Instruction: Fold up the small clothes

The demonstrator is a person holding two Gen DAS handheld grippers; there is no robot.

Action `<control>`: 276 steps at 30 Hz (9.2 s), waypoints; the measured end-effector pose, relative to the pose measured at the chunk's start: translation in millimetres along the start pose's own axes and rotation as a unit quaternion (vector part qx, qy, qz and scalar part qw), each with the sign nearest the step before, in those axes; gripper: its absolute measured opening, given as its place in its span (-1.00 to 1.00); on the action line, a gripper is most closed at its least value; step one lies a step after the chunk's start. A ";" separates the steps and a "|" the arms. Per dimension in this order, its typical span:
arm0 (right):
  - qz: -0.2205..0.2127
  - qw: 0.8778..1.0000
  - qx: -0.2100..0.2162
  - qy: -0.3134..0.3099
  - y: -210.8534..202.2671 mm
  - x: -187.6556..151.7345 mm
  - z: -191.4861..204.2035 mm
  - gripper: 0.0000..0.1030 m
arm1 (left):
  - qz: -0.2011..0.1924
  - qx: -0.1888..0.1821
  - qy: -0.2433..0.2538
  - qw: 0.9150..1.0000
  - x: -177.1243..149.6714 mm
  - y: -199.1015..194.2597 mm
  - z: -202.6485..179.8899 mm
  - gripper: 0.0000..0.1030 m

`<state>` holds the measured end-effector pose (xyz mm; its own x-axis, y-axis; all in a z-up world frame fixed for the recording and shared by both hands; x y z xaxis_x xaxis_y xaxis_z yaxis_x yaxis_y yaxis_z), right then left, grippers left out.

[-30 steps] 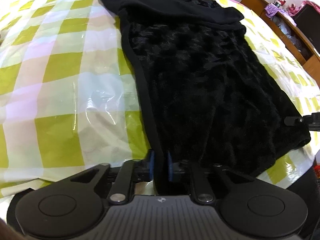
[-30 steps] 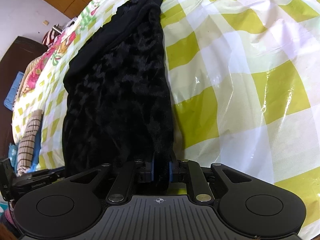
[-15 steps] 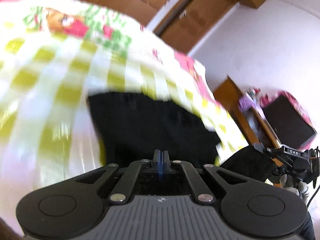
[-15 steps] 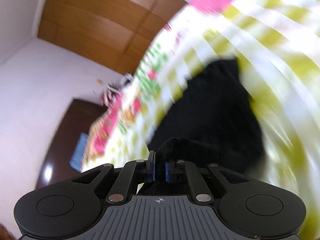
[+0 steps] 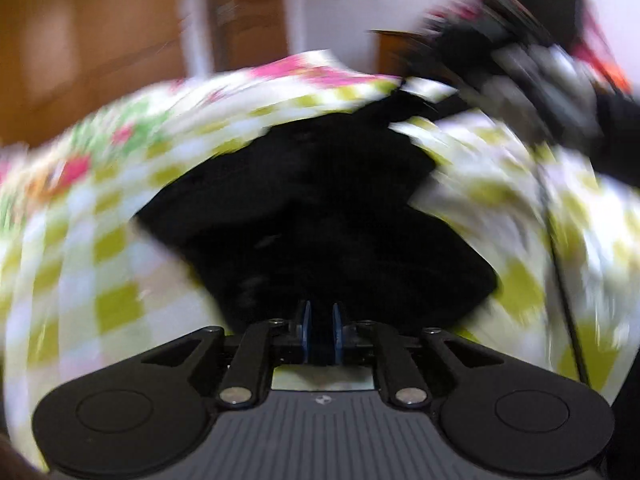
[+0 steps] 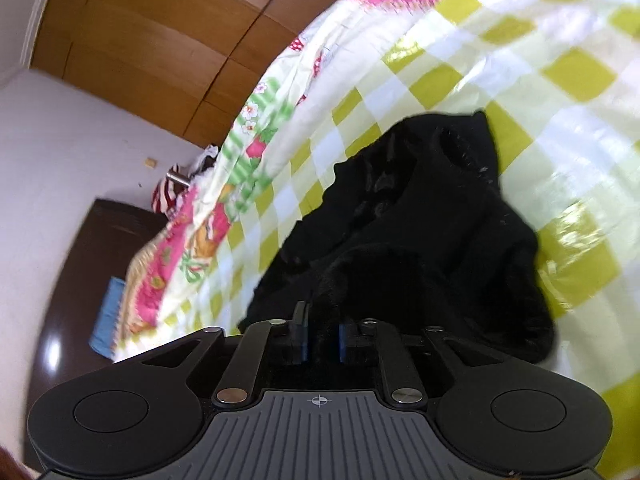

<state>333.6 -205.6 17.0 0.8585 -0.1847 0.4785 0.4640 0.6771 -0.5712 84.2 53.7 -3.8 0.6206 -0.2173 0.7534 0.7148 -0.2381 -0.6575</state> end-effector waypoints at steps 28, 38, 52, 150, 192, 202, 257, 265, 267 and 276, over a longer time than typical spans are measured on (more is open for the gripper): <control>-0.007 0.972 -0.131 -0.196 -57.9 -44.8 -27.1 -0.26 | -0.010 0.005 0.185 0.983 -3.6 63.0 -79.0 -0.49; -0.048 0.895 -0.184 -0.403 -18.8 -37.0 -11.4 -0.21 | -0.023 -0.010 -0.099 0.995 42.6 49.9 8.9 -0.54; -0.051 0.822 -0.182 -0.537 33.8 -24.7 13.8 -0.13 | -0.098 0.091 -0.285 0.949 59.5 43.8 138.6 -0.56; -0.074 0.934 -0.215 -0.275 9.5 -21.3 -38.3 -0.42 | -0.025 0.126 -0.210 0.969 51.1 142.2 143.0 -0.03; 0.018 0.996 -0.077 -0.041 -17.3 -39.8 -65.6 -0.40 | 0.011 0.089 -0.235 0.968 24.8 108.7 127.5 0.10; 0.019 0.992 -0.110 -0.059 -54.2 -71.0 -63.4 -0.03 | -0.033 0.118 -0.194 0.973 38.9 58.3 86.3 0.07; -0.062 0.993 0.066 0.078 -70.0 -67.6 -93.1 -0.43 | -0.003 0.020 -0.112 0.994 50.7 144.2 -7.9 0.00; -0.071 0.996 0.008 -0.059 -60.8 -53.3 35.2 -0.43 | -0.034 -0.010 -0.177 0.984 36.7 112.6 30.2 -0.01; -0.065 0.994 0.001 -0.085 -46.1 -53.5 65.8 -0.42 | -0.050 -0.003 -0.196 0.979 30.0 97.7 48.6 -0.01; -0.018 0.984 -0.056 -0.167 63.5 -88.3 159.8 -0.42 | -0.079 0.004 -0.287 0.955 -11.3 69.0 113.5 -0.04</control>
<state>252.4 -32.4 45.1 0.7303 0.0508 0.6812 0.5297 0.5876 -0.6117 163.0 147.1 -56.8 0.5781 0.3747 0.7248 0.8148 -0.2173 -0.5375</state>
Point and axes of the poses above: each gripper's, at about its wrist camera, not at the fingertips, and y roughly the way its jaws point, z to its left, x to its top, the point moved 1 cm from there along y, roughly the way its jaws point, and after that the axes turned 5 degrees about -y, right-handed, at the moved point
